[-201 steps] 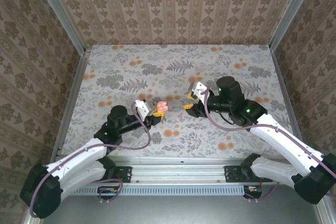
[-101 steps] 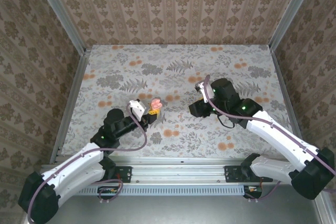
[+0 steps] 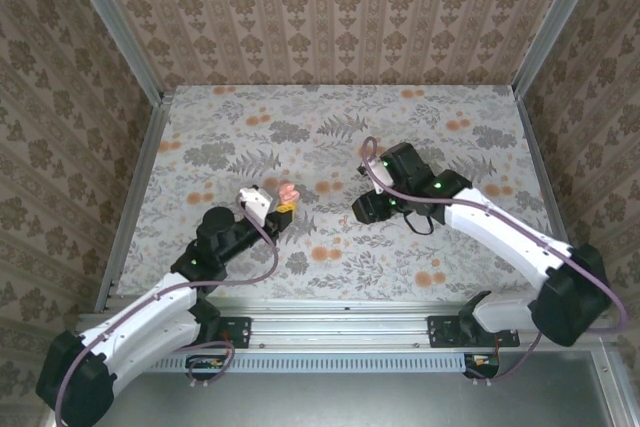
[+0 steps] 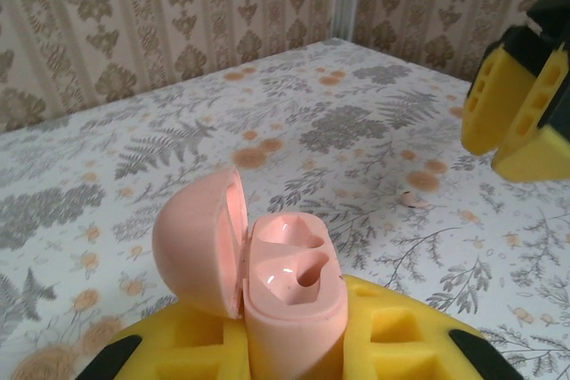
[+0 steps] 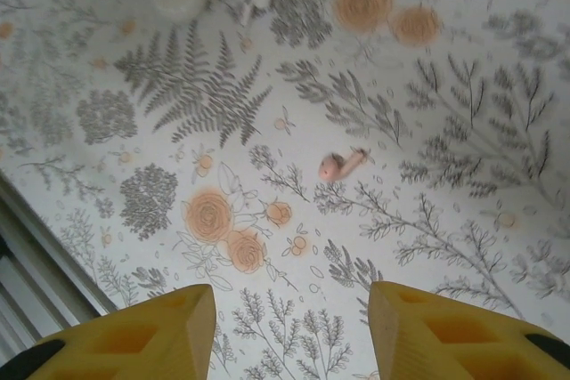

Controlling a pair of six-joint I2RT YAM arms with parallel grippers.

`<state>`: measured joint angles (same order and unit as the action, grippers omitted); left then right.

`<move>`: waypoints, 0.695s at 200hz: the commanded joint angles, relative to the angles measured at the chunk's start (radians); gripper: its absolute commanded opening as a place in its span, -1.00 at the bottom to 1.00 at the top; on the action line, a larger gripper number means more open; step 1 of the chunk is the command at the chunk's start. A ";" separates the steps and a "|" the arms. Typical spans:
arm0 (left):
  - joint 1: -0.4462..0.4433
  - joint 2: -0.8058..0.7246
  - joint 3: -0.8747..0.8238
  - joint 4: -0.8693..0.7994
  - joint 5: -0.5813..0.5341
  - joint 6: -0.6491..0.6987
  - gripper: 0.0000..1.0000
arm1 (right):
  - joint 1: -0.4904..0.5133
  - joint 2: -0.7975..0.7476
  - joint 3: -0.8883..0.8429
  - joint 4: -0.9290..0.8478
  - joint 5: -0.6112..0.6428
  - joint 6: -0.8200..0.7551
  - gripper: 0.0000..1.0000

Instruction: Insert the wireless bluetooth earbuds into the charging case

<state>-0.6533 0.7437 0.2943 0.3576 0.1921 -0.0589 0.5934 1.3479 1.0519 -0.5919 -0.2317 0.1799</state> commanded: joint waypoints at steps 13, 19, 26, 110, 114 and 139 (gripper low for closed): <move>0.041 -0.021 -0.030 -0.047 -0.039 -0.051 -0.68 | 0.000 0.149 0.055 -0.099 0.029 0.217 -0.01; 0.052 -0.020 -0.030 -0.050 -0.036 -0.055 -0.68 | 0.000 0.172 0.067 -0.109 0.035 0.252 -0.01; 0.064 -0.020 -0.032 -0.049 -0.031 -0.057 -0.68 | 0.000 0.197 0.082 -0.119 0.046 0.293 -0.01; 0.227 -0.036 -0.017 -0.094 0.059 -0.075 -0.68 | 0.008 0.559 0.426 -0.283 0.027 0.161 -0.03; 0.231 -0.040 -0.018 -0.096 0.060 -0.075 -0.68 | 0.008 0.569 0.439 -0.284 0.023 0.132 -0.04; 0.253 -0.055 -0.035 -0.084 0.056 -0.085 -0.68 | -0.012 0.649 0.519 -0.254 -0.053 0.114 -0.06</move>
<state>-0.4210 0.7132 0.2684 0.2676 0.2176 -0.1284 0.5926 1.9324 1.4925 -0.8055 -0.2058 0.3771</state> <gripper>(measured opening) 0.199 0.471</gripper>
